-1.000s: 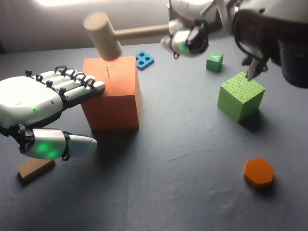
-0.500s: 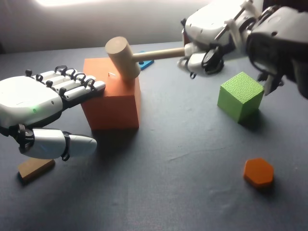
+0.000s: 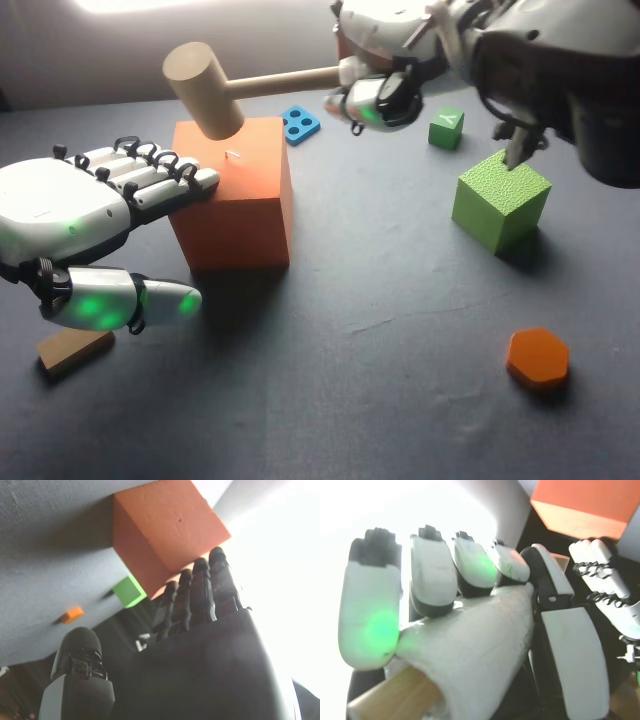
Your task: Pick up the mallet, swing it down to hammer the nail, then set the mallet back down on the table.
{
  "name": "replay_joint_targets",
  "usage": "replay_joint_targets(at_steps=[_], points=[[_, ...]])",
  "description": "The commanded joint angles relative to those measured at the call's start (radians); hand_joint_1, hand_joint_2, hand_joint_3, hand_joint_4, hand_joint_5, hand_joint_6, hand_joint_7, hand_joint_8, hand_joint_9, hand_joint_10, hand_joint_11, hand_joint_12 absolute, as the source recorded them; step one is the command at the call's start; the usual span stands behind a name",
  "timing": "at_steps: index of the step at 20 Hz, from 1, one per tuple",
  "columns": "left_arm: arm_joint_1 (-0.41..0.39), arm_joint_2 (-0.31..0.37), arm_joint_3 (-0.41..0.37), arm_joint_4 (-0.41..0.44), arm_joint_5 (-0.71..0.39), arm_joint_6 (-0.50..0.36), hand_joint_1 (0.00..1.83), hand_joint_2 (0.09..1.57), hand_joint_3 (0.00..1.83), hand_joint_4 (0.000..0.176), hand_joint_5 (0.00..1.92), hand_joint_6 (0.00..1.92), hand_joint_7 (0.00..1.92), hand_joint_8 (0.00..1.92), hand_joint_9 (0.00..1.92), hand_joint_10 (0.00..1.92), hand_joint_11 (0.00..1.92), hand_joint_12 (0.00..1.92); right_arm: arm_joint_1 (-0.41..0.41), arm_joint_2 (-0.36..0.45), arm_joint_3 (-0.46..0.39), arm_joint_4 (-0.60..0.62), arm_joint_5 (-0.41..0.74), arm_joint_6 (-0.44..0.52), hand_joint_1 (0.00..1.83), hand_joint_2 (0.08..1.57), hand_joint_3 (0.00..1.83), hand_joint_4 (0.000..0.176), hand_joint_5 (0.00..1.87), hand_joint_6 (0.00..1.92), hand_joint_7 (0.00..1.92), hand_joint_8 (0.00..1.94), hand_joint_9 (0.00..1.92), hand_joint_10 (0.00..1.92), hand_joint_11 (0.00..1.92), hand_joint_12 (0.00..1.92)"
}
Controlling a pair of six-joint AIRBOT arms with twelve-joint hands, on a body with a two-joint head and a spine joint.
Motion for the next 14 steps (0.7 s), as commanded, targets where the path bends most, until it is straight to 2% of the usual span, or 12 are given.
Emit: replay_joint_targets(at_steps=[1,6,8,11,14], points=[[-0.004,0.002,0.007,-0.006,-0.066,-0.001,0.00,1.20,0.00,0.000,0.00,0.00,0.00,0.00,0.00,0.00,0.00,0.00,0.002,0.004,0.006,-0.043,0.055,-0.003,0.56,1.57,0.05,0.176,1.38,1.92,1.60,1.94,1.66,1.92,1.78,1.92],[-0.005,0.002,0.007,-0.006,-0.066,-0.001,0.00,1.20,0.00,0.000,0.00,0.00,0.00,0.00,0.00,0.00,0.00,0.00,-0.083,-0.009,0.016,-0.050,0.079,-0.002,0.56,1.57,0.03,0.176,1.35,1.92,1.57,1.94,1.64,1.92,1.75,1.92],[-0.005,0.002,0.007,-0.006,-0.066,-0.001,0.00,1.20,0.00,0.000,0.00,0.00,0.00,0.00,0.00,0.00,0.00,0.00,-0.099,0.015,-0.016,-0.051,0.089,-0.001,0.56,1.57,0.04,0.176,1.33,1.92,1.56,1.94,1.63,1.92,1.75,1.92],[-0.005,0.002,0.006,-0.006,-0.066,-0.001,0.00,1.20,0.00,0.000,0.00,0.00,0.00,0.00,0.00,0.00,0.00,0.00,-0.090,0.099,-0.118,-0.050,0.077,0.016,0.52,1.57,0.06,0.176,1.35,1.92,1.57,1.94,1.63,1.92,1.75,1.92],[-0.005,0.002,0.006,-0.006,-0.066,-0.001,0.00,1.20,0.00,0.000,0.00,0.00,0.00,0.00,0.00,0.00,0.00,0.00,-0.065,0.191,-0.197,-0.050,0.061,0.078,0.55,1.57,0.05,0.176,1.34,1.92,1.57,1.94,1.64,1.92,1.76,1.92]])
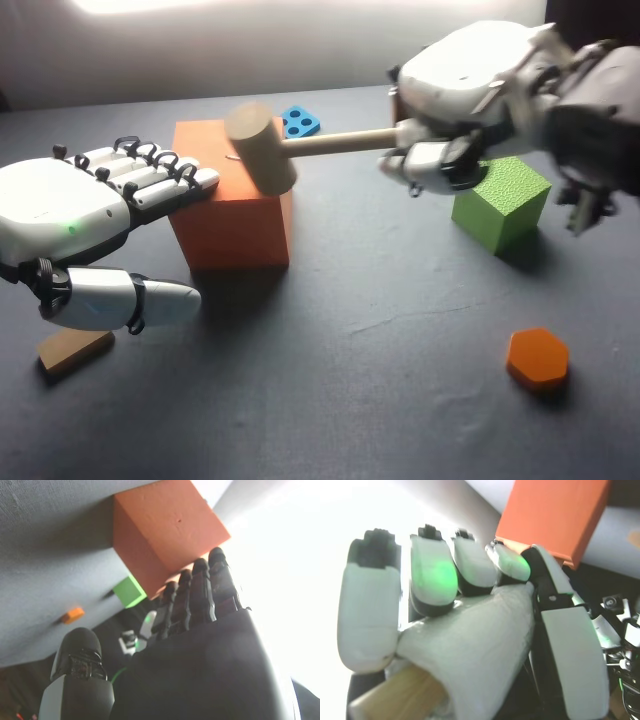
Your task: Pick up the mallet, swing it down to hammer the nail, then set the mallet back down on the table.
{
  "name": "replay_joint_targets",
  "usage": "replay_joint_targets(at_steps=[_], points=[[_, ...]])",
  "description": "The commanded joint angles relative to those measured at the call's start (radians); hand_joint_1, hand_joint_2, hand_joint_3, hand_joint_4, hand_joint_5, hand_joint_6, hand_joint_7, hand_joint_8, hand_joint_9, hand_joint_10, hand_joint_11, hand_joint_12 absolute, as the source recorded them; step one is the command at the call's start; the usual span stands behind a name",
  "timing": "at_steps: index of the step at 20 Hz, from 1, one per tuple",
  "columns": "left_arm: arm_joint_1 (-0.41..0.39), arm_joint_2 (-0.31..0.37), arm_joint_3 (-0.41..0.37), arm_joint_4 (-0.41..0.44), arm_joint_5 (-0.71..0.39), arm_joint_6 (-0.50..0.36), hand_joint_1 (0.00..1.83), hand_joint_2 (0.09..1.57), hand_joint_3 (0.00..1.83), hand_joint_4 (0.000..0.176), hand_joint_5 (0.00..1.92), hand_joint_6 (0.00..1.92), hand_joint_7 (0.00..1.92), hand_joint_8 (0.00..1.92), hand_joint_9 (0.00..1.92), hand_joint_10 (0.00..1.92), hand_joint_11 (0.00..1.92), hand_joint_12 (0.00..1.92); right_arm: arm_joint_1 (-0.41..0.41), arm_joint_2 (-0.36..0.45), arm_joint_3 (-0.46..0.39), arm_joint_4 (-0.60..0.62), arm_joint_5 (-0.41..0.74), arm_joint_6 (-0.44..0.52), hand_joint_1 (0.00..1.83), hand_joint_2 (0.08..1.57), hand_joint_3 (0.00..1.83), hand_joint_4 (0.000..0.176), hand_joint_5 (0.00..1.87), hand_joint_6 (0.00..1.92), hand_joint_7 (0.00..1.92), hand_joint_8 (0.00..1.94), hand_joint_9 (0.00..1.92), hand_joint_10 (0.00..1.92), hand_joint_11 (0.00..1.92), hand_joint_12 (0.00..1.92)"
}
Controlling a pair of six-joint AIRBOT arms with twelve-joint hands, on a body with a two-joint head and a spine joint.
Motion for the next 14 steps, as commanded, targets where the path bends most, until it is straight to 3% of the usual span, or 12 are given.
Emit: replay_joint_targets(at_steps=[1,2,5,8,14], points=[[-0.005,0.002,0.005,-0.009,-0.066,-0.001,0.00,1.20,0.00,0.000,0.00,0.00,0.00,0.00,0.00,0.00,0.00,0.00,0.028,0.026,-0.015,-0.045,0.013,0.014,0.55,1.57,0.03,0.176,1.34,1.92,1.56,1.94,1.63,1.92,1.75,1.92],[-0.005,0.002,0.005,-0.009,-0.066,-0.001,0.00,1.20,0.00,0.000,0.00,0.00,0.00,0.00,0.00,0.00,0.00,0.00,0.034,0.052,-0.032,-0.056,-0.022,0.016,0.55,1.57,0.04,0.176,1.35,1.92,1.57,1.94,1.63,1.92,1.75,1.92],[-0.009,0.002,0.005,-0.009,-0.067,-0.001,0.00,1.20,0.00,0.000,0.00,0.00,0.00,0.00,0.00,0.00,0.00,0.00,0.016,0.104,-0.067,-0.370,-0.127,0.280,0.49,1.57,0.07,0.176,1.35,1.92,1.57,1.94,1.64,1.92,1.77,1.92],[-0.018,0.002,0.004,-0.009,-0.067,-0.001,0.00,1.20,0.00,0.000,0.00,0.00,0.00,0.00,0.00,0.00,0.00,0.00,-0.009,0.094,-0.062,-0.471,-0.207,0.284,0.47,1.57,0.06,0.176,1.35,1.92,1.56,1.94,1.62,1.92,1.75,1.92],[-0.056,0.006,0.004,-0.009,-0.060,-0.005,0.00,1.17,0.00,0.000,0.02,0.01,0.01,0.00,0.00,0.00,0.01,0.00,-0.059,-0.012,0.028,-0.614,-0.227,0.284,0.53,1.57,0.05,0.176,1.34,1.92,1.57,1.94,1.66,1.92,1.78,1.92]])
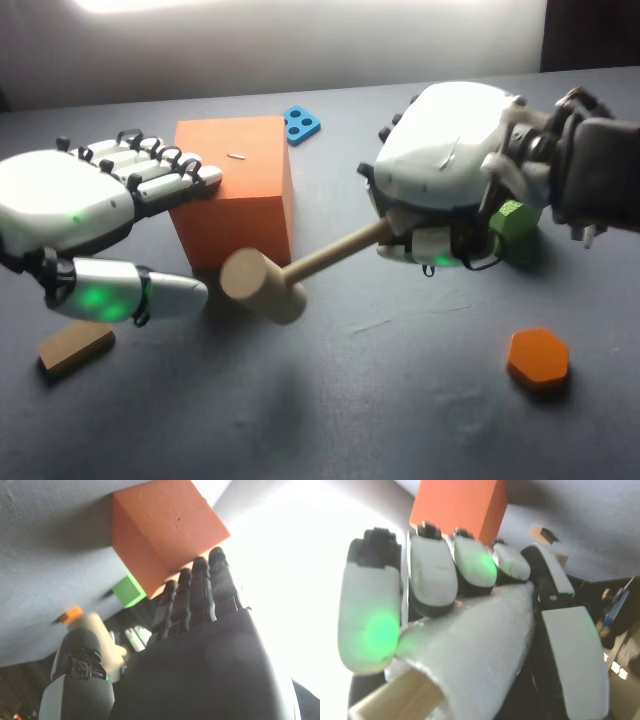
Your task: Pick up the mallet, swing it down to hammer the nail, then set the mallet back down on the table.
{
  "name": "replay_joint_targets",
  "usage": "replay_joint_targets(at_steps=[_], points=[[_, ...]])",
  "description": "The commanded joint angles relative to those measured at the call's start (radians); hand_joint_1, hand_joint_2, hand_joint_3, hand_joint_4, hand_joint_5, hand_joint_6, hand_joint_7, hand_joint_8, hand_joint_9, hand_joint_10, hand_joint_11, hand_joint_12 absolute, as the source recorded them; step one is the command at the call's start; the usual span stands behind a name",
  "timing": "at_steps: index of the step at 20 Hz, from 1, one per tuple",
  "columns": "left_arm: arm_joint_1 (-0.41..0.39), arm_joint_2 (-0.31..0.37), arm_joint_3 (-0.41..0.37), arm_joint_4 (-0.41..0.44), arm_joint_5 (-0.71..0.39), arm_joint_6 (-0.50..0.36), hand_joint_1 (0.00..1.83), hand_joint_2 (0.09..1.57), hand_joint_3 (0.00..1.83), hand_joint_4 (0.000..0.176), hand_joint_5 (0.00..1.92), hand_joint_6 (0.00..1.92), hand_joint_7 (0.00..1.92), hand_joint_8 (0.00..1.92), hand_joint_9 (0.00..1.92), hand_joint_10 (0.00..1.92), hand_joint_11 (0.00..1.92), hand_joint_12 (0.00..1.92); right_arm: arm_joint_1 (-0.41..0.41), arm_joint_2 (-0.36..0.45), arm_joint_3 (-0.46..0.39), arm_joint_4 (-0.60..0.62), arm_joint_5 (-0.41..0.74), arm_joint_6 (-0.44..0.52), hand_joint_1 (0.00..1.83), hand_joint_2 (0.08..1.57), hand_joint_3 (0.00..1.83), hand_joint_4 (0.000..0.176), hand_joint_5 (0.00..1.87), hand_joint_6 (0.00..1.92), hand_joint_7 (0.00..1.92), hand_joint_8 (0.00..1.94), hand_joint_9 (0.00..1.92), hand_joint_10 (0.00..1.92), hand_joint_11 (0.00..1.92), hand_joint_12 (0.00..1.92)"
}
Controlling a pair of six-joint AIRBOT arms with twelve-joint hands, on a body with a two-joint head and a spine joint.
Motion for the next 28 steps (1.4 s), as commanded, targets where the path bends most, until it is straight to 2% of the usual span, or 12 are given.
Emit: replay_joint_targets(at_steps=[1,6,14,17,18,19,21,23,24,25,26,28], points=[[-0.022,0.011,0.003,-0.008,-0.087,-0.004,0.00,1.17,0.00,0.000,0.02,0.01,0.01,0.00,0.00,0.00,0.00,0.00,0.006,-0.012,0.010,-0.024,0.070,0.002,0.51,1.57,0.07,0.176,1.35,1.92,1.57,1.94,1.66,1.92,1.78,1.92],[-0.147,0.044,0.005,0.113,0.017,-0.086,0.00,1.20,0.00,0.000,0.00,0.00,0.00,0.00,0.00,0.00,0.00,0.00,0.000,-0.116,0.110,-0.044,0.029,-0.004,0.50,1.56,0.01,0.176,1.29,1.92,1.52,1.94,1.61,1.92,1.74,1.92],[-0.330,0.161,-0.096,0.161,0.168,-0.090,0.00,1.20,0.00,0.000,0.00,0.00,0.00,0.00,0.00,0.00,0.00,0.00,-0.051,-0.176,0.119,-0.065,0.137,-0.066,0.40,1.53,0.00,0.176,1.22,1.92,1.38,1.94,1.47,1.92,1.59,1.92],[-0.406,0.213,-0.147,0.192,0.248,-0.090,0.00,1.20,0.00,0.000,0.00,0.00,0.00,0.00,0.00,0.00,0.00,0.00,-0.057,-0.176,0.119,-0.066,0.155,-0.066,0.55,1.43,0.00,0.169,1.04,1.92,1.13,1.94,1.26,1.92,1.44,1.92],[-0.428,0.229,-0.160,0.200,0.268,-0.090,0.00,1.19,0.00,0.000,0.00,0.00,0.00,0.00,0.00,0.00,0.00,0.00,-0.057,-0.176,0.119,-0.066,0.155,-0.066,0.68,1.35,0.00,0.059,0.97,1.92,1.05,1.94,1.16,1.92,1.30,1.92],[-0.433,0.236,-0.167,0.200,0.272,-0.094,0.00,1.19,0.00,0.000,0.00,0.00,0.00,0.00,0.00,0.00,0.00,0.00,-0.058,-0.175,0.119,-0.066,0.155,-0.066,0.74,1.31,0.00,0.000,0.91,1.92,0.99,1.94,1.09,1.92,1.21,1.92],[-0.437,0.238,-0.174,0.200,0.270,-0.103,0.00,1.20,0.00,0.000,0.00,0.00,0.00,0.00,0.00,0.00,0.00,0.00,-0.056,-0.175,0.118,-0.066,0.155,-0.066,0.84,1.26,0.00,0.000,0.72,1.88,0.81,1.91,0.84,1.92,0.86,1.92],[-0.438,0.238,-0.179,0.200,0.271,-0.105,0.00,1.19,0.00,0.000,0.00,0.00,0.00,0.00,0.00,0.00,0.00,0.00,-0.056,-0.173,0.118,-0.066,0.155,-0.066,0.86,1.25,0.00,0.000,0.68,1.81,0.77,1.82,0.76,1.92,0.75,1.92],[-0.438,0.238,-0.180,0.200,0.273,-0.105,0.00,1.20,0.00,0.000,0.00,0.00,0.00,0.00,0.00,0.00,0.00,0.00,-0.057,-0.172,0.116,-0.066,0.155,-0.066,0.94,1.26,0.01,0.000,0.70,1.55,0.75,1.73,0.73,1.87,0.72,1.89],[-0.437,0.238,-0.181,0.200,0.275,-0.105,0.00,1.20,0.00,0.000,0.00,0.00,0.00,0.00,0.00,0.00,0.00,0.00,-0.060,-0.169,0.113,-0.066,0.155,-0.066,0.95,1.26,0.01,0.006,0.71,1.48,0.73,1.68,0.71,1.83,0.69,1.84],[-0.437,0.238,-0.182,0.200,0.275,-0.105,0.00,1.20,0.00,0.000,0.00,0.00,0.00,0.00,0.00,0.00,0.00,0.00,-0.063,-0.168,0.111,-0.066,0.154,-0.066,0.94,1.25,0.00,0.057,0.73,1.42,0.71,1.61,0.67,1.71,0.63,1.73],[-0.438,0.238,-0.182,0.200,0.278,-0.105,0.00,1.20,0.00,0.000,0.00,0.00,0.00,0.00,0.00,0.00,0.00,0.00,-0.065,-0.166,0.108,-0.066,0.164,-0.065,0.95,1.23,0.00,0.074,0.76,1.37,0.68,1.49,0.64,1.55,0.57,1.63]])
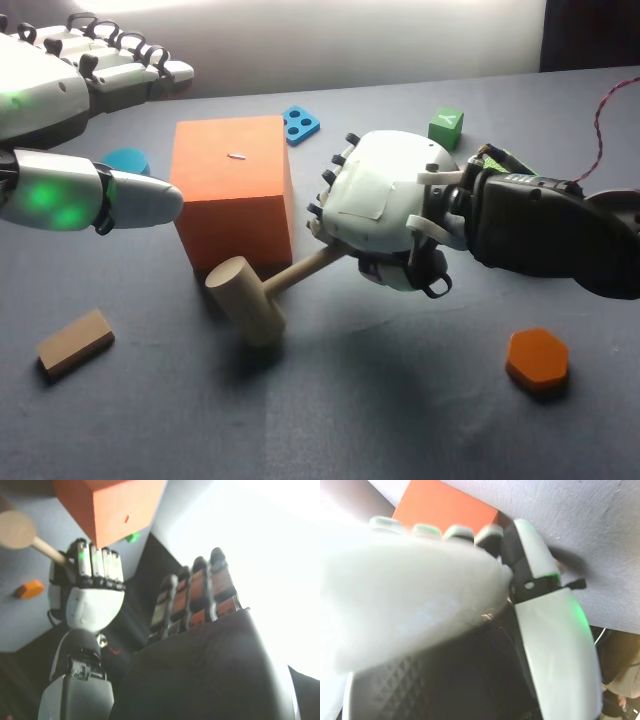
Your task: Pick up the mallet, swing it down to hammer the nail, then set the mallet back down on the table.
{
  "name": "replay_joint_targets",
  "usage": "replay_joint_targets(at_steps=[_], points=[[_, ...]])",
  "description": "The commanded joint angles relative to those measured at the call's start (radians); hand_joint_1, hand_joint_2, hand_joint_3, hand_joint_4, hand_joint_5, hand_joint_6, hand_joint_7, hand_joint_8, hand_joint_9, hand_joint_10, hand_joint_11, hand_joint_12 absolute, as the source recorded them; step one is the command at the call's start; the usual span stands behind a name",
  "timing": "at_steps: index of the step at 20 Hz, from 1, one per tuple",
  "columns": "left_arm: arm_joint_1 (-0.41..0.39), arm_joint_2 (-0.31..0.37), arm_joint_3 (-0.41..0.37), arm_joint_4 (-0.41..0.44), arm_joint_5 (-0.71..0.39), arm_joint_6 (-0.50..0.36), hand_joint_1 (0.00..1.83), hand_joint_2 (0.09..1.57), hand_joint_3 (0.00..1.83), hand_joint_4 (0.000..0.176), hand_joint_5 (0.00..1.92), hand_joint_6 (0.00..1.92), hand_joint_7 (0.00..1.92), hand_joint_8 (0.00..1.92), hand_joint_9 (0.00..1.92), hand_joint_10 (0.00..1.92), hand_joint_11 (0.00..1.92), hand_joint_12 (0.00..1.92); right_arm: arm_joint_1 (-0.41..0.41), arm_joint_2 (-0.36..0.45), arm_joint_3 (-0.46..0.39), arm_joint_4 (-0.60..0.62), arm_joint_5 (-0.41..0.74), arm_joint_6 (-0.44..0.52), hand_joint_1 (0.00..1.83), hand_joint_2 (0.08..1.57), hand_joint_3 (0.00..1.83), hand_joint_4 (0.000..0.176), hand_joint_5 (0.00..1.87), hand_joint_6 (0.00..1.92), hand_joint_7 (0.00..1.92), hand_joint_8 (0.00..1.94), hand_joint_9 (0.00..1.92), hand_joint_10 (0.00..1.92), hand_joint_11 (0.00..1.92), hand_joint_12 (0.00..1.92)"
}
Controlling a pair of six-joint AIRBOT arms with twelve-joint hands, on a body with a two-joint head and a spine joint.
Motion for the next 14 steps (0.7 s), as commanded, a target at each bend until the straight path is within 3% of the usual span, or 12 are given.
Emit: replay_joint_targets(at_steps=[1,2,4,5,9,14], points=[[-0.015,0.008,0.000,-0.003,-0.094,0.001,0.00,1.20,0.00,0.000,0.00,0.00,0.00,0.00,0.00,0.00,0.00,0.00,0.005,0.006,-0.010,-0.018,0.100,-0.002,0.97,1.22,0.00,0.045,0.78,1.32,0.72,1.33,0.66,1.41,0.53,1.56],[-0.016,0.008,-0.001,-0.003,-0.091,0.002,0.00,1.20,0.00,0.000,0.00,0.00,0.00,0.00,0.00,0.00,0.00,0.00,0.007,0.008,-0.014,-0.018,0.100,0.001,0.81,1.18,0.00,0.000,0.74,0.94,0.74,1.11,0.66,1.23,0.50,1.45],[-0.016,0.008,-0.002,-0.003,-0.084,0.002,0.00,1.19,0.00,0.000,0.00,0.00,0.00,0.00,0.00,0.00,0.00,0.00,0.012,0.016,-0.032,-0.018,0.100,0.003,0.73,1.16,0.00,0.000,0.84,0.54,0.80,0.83,0.68,1.02,0.47,1.32],[-0.016,0.008,-0.002,-0.003,-0.084,0.002,0.00,1.20,0.00,0.000,0.00,0.00,0.00,0.00,0.00,0.00,0.00,0.00,0.014,0.023,-0.044,-0.018,0.100,0.002,0.72,1.14,0.00,0.000,0.83,0.42,0.81,0.71,0.69,0.91,0.45,1.28],[-0.014,0.007,0.000,-0.003,-0.081,0.002,0.00,1.19,0.00,0.000,0.00,0.00,0.00,0.00,0.00,0.00,0.00,0.00,0.015,0.047,-0.069,-0.019,0.100,0.003,0.70,1.12,0.00,0.000,0.85,0.08,0.88,0.26,0.74,0.53,0.44,1.09],[-0.017,0.006,-0.005,-0.003,-0.072,0.004,0.00,1.20,0.00,0.000,0.00,0.00,0.00,0.00,0.00,0.00,0.00,0.00,0.044,0.153,-0.173,-0.019,0.113,0.058,0.70,1.11,0.00,0.000,0.82,0.00,0.92,0.03,0.81,0.19,0.42,0.97]])
